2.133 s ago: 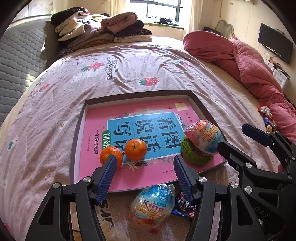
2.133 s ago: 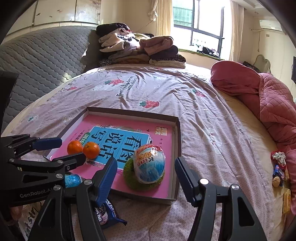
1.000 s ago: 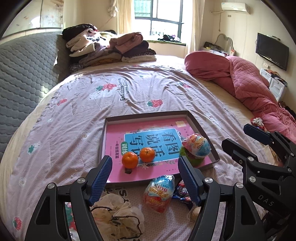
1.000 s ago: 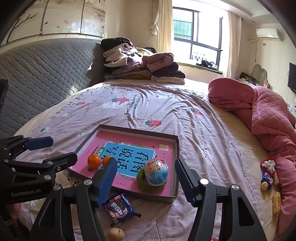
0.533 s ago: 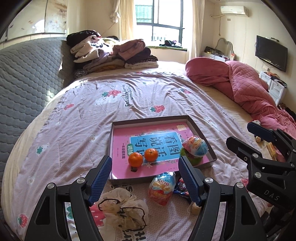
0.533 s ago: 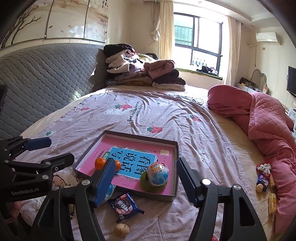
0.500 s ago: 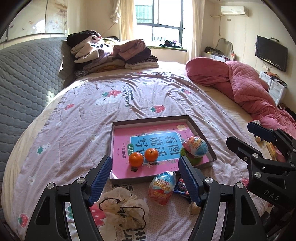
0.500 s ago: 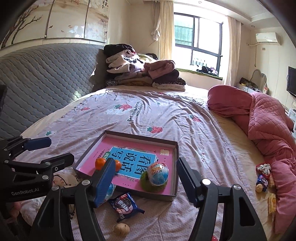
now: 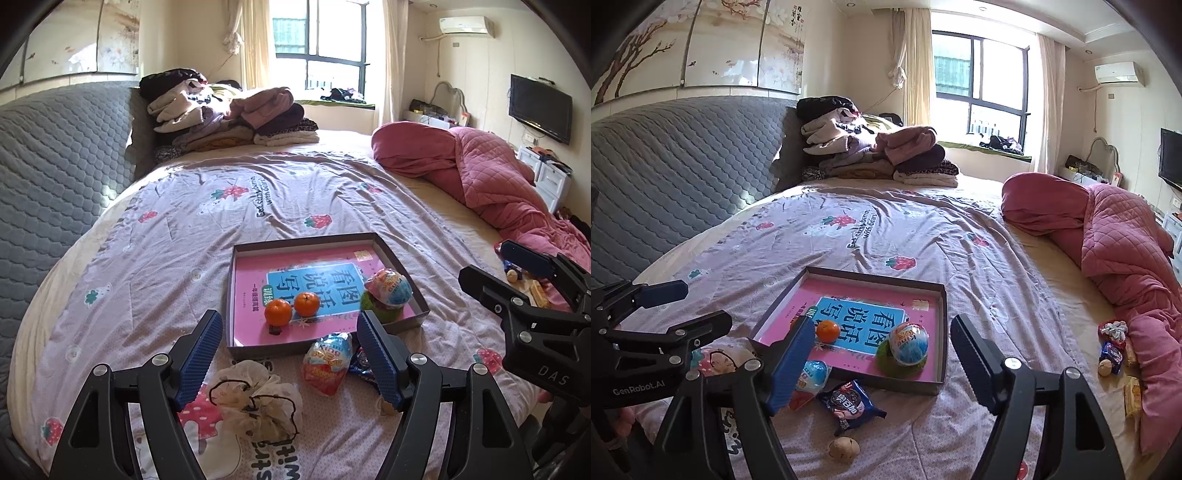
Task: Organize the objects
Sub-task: 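Withdraw both grippers up and back from the tray, then move both grippers toward the items lying beside the tray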
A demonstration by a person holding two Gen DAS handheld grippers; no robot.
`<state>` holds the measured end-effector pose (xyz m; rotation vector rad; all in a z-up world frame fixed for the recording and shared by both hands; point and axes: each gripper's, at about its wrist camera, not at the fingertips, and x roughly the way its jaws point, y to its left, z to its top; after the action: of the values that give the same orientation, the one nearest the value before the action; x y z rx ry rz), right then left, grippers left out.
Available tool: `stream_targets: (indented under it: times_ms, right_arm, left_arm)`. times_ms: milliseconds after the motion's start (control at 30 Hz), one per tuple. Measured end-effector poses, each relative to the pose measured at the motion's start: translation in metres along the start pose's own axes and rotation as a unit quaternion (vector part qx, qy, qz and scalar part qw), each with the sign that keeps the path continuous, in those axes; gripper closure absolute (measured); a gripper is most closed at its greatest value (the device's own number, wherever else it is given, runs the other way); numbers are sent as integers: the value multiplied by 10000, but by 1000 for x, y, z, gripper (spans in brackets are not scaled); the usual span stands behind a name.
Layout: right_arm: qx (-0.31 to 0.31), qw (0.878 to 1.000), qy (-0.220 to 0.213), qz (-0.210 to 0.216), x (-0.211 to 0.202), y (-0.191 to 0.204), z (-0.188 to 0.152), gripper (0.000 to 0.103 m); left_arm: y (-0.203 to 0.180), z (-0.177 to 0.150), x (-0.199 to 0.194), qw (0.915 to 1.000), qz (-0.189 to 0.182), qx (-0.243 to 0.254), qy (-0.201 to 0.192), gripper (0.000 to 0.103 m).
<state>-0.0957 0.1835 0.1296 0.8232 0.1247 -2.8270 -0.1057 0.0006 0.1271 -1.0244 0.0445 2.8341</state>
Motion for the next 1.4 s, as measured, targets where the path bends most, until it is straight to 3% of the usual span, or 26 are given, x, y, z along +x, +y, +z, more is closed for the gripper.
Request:
stream_targets:
  times_ms: [567, 1400]
  right_arm:
    - [48, 10000, -42, 57, -21, 7, -19, 27]
    - [-28, 9999, 135, 68, -30, 7, -45, 27]
  left_arm:
    - [12, -28, -15, 9999, 72, -127, 9, 26]
    - [-11, -51, -18, 9999, 99, 121, 60, 26]
